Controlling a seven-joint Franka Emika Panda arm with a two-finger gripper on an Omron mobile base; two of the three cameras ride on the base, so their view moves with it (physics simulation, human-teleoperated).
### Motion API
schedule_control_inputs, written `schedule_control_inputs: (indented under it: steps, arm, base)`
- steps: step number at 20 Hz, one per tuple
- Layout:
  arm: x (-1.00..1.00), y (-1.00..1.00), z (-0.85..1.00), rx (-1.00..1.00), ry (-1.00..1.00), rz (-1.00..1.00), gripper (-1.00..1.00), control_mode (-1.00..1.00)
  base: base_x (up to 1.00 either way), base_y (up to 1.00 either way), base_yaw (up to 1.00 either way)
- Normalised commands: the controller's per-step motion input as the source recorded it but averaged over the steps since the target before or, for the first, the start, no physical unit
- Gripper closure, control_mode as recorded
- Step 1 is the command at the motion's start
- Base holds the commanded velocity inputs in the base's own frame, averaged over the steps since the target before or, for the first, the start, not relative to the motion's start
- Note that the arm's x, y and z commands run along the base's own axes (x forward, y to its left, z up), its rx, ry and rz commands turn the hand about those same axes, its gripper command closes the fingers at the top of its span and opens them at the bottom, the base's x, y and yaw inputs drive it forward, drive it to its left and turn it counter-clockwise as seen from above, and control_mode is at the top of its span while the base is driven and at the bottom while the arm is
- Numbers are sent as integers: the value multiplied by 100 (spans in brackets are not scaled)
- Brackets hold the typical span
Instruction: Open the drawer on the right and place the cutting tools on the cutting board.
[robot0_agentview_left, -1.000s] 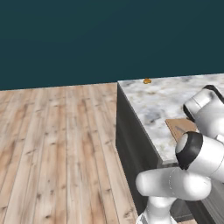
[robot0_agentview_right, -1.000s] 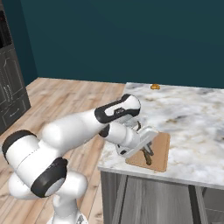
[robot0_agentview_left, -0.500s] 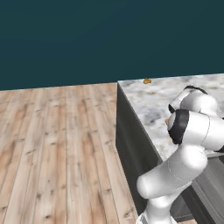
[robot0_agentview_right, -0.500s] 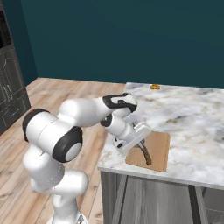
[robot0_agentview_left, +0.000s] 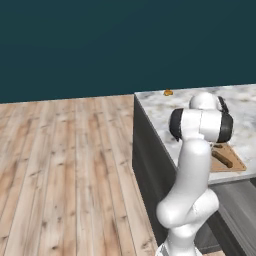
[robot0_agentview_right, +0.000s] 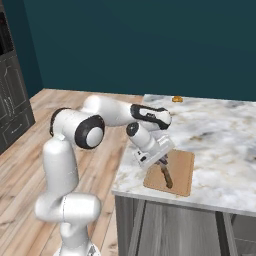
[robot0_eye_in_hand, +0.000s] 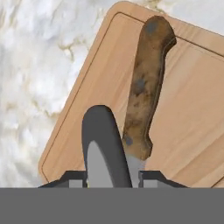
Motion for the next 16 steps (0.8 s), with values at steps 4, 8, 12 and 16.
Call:
schedule_control_inputs:
  steps: [4, 8, 12, 16]
  arm:
    - [56, -72, 6, 14, 9, 6, -100, -100]
    - [-43, -46, 82, 20, 0, 0, -100, -100]
    - [-93, -33, 100, 17, -4, 0, -100, -100]
    - [-100, 1, 100, 9, -29, 2, -100, -100]
  base:
    - [0, 0, 0]
    - [0, 0, 0]
    - [0, 0, 0]
    - [0, 0, 0]
